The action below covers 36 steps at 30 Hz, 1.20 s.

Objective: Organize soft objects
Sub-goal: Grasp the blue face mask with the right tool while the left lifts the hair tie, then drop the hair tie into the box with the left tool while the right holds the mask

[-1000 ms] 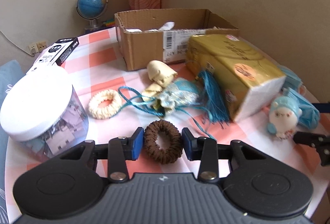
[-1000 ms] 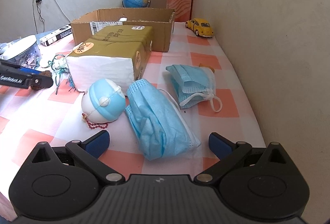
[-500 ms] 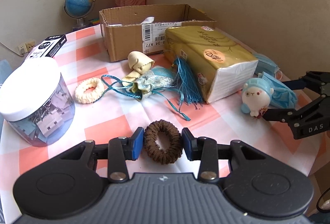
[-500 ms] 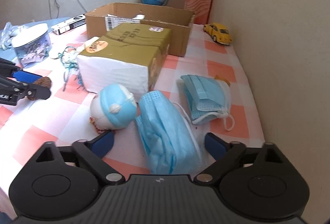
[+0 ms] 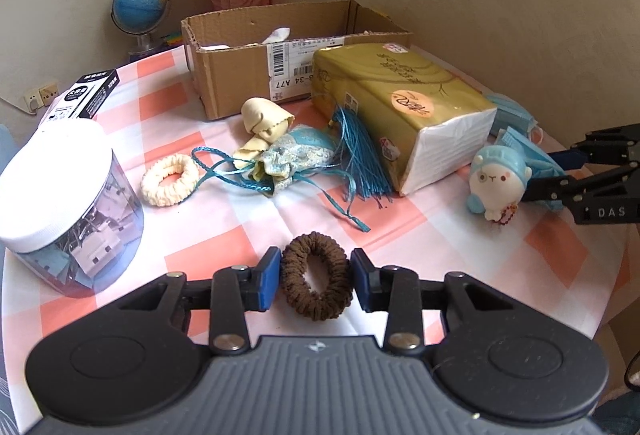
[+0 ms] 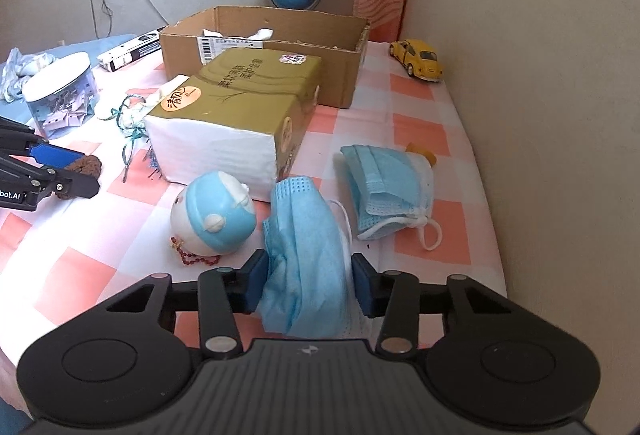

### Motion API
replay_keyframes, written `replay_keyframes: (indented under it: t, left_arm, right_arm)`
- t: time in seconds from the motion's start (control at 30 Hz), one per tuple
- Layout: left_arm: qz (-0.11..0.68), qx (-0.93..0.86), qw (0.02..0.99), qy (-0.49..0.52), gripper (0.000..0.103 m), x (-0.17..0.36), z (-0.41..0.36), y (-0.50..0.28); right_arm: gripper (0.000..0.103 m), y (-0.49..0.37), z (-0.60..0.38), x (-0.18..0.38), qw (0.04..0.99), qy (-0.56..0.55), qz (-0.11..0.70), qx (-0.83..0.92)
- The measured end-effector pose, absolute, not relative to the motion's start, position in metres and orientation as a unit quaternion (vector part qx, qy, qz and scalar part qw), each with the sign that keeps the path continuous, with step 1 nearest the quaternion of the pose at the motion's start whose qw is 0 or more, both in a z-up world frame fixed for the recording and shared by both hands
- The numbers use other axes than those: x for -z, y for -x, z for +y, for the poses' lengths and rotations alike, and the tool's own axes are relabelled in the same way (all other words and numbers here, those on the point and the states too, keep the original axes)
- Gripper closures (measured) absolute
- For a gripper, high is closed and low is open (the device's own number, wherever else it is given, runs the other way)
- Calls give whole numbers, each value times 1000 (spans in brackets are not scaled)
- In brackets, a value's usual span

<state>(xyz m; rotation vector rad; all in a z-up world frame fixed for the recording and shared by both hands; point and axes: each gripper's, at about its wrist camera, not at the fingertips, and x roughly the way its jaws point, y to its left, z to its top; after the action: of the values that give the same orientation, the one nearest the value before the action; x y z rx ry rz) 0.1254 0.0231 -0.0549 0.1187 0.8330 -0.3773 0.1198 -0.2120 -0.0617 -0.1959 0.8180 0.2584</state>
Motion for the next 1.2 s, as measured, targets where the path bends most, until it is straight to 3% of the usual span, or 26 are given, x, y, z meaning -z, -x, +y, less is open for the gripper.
replay_keyframes:
  t: [0.37,0.63,1.2]
  left_arm:
    - [413,218,881,-77,70,36,27,-118]
    - [376,246,887,-105,70,-4,21,-128]
    - [328,220,908,-139,69,-53,3,-263]
  right_arm:
    - [56,-99,-224,35,912,62,390,-111]
    - [56,-96,-216,9,924,71,356,-120]
    - [56,-130,-197,-23,938,79,310,-130]
